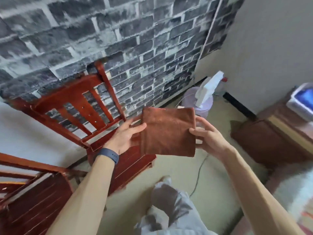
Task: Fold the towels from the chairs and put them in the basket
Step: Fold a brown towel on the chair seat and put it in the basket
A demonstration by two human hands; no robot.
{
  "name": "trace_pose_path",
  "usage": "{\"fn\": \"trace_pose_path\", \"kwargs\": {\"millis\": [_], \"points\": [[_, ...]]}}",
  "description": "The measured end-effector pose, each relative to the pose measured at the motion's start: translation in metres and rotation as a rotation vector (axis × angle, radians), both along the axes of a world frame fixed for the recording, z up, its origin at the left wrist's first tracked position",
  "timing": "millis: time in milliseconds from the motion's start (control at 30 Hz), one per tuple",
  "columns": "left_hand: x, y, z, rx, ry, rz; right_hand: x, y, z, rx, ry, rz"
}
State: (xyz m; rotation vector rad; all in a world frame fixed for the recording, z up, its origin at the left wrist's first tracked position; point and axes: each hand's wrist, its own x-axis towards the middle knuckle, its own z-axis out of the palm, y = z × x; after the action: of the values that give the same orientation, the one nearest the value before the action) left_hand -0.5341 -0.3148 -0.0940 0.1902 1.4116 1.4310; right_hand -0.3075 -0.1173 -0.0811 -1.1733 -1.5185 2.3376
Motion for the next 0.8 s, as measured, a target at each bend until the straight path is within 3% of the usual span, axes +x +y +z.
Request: {"fn": "trace_pose_path", "kwargs": {"millis": [333,800], "points": [[0.103,0.17,0.07,0.058,0.106,-0.408,0.161,0.057,0.06,0.094,0.055,-0.452],[0.266,0.469,0.023,-0.061,0.096,-0.766,0.33,0.252,0.009,0.012,-0.024,-0.84]]}}
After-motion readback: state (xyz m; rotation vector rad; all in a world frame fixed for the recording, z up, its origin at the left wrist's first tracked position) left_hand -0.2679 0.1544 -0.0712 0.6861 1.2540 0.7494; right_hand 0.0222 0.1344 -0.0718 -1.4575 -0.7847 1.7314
